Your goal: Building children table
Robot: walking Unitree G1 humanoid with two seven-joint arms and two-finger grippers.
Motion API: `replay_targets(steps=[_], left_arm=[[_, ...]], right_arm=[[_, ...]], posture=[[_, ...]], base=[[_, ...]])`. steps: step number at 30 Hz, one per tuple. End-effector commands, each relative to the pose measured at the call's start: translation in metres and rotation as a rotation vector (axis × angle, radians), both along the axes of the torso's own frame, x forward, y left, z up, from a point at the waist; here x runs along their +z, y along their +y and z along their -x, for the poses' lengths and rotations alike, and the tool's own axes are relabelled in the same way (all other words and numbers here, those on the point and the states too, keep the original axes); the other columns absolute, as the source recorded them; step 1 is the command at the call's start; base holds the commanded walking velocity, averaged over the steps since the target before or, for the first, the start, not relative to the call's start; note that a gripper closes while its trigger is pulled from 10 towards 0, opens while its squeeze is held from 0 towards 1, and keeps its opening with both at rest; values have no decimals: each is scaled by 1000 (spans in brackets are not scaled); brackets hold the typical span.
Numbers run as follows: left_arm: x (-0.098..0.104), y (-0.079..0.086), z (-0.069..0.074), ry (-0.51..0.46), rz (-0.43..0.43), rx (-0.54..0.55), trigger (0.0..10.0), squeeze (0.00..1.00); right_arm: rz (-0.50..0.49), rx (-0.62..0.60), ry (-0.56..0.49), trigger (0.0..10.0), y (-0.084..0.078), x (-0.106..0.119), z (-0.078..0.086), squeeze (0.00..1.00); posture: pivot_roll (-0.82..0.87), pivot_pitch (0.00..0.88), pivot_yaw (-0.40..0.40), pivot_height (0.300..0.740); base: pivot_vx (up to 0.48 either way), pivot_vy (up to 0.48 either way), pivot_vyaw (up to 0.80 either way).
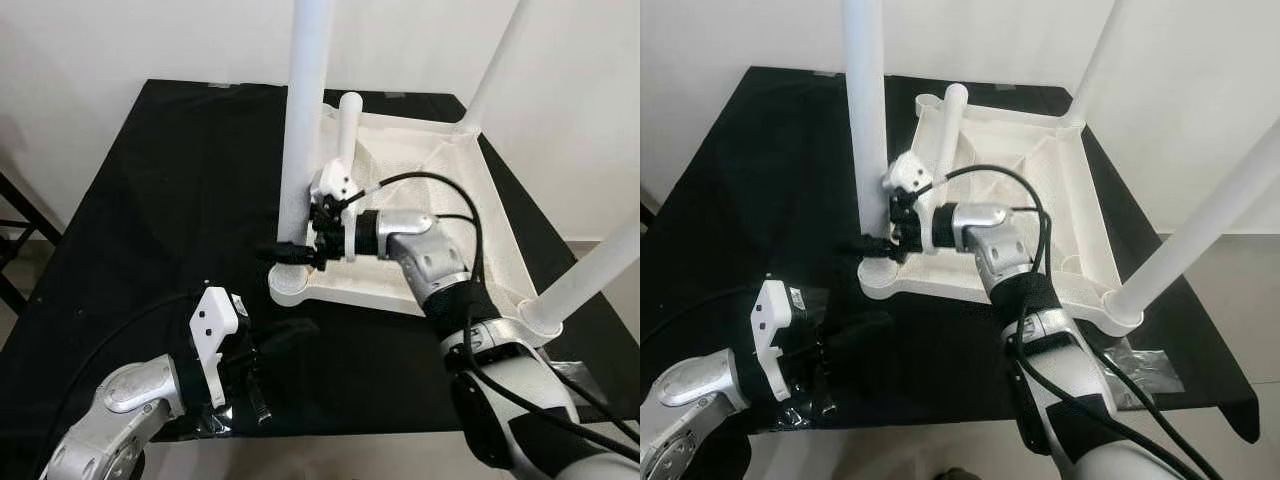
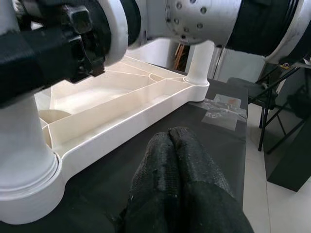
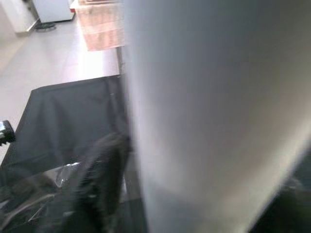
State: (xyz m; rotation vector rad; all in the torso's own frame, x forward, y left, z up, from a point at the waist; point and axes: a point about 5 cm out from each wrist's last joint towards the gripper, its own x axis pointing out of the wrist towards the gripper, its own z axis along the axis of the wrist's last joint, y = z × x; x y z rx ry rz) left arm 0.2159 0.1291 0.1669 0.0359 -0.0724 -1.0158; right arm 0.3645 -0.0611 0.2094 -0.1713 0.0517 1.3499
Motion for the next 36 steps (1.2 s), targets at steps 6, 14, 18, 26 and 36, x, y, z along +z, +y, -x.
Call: replay_targets(steps=[6, 14, 18, 26, 36], left_arm=[[-2, -2, 3, 11, -7, -12, 10000, 0], [-2, 0, 3, 10, -9, -10, 10000, 0], [-2, 2, 4, 12, -15, -10, 10000, 0], [-2, 3, 3, 19, -21, -16, 10000, 0], [-3, 3, 2, 14, -21, -6, 10000, 0]], right_arm=[[-30, 5, -10, 0, -10, 1, -2, 0], [-18, -330, -27, 0, -30, -20, -3, 0], [26, -797, -29, 0, -34, -52, 26, 0], [18, -875, -49, 0, -34, -53, 43, 0], [41, -911, -39, 10000, -38, -41, 43, 0]], posture=[[44, 99, -127, 740], [36, 104, -125, 740], [42, 116, -116, 740], [29, 108, -111, 740], [30, 95, -117, 740]], base=[[0, 0, 0], [0, 0, 0], [0, 0, 0], [0, 0, 0], [0, 0, 0]])
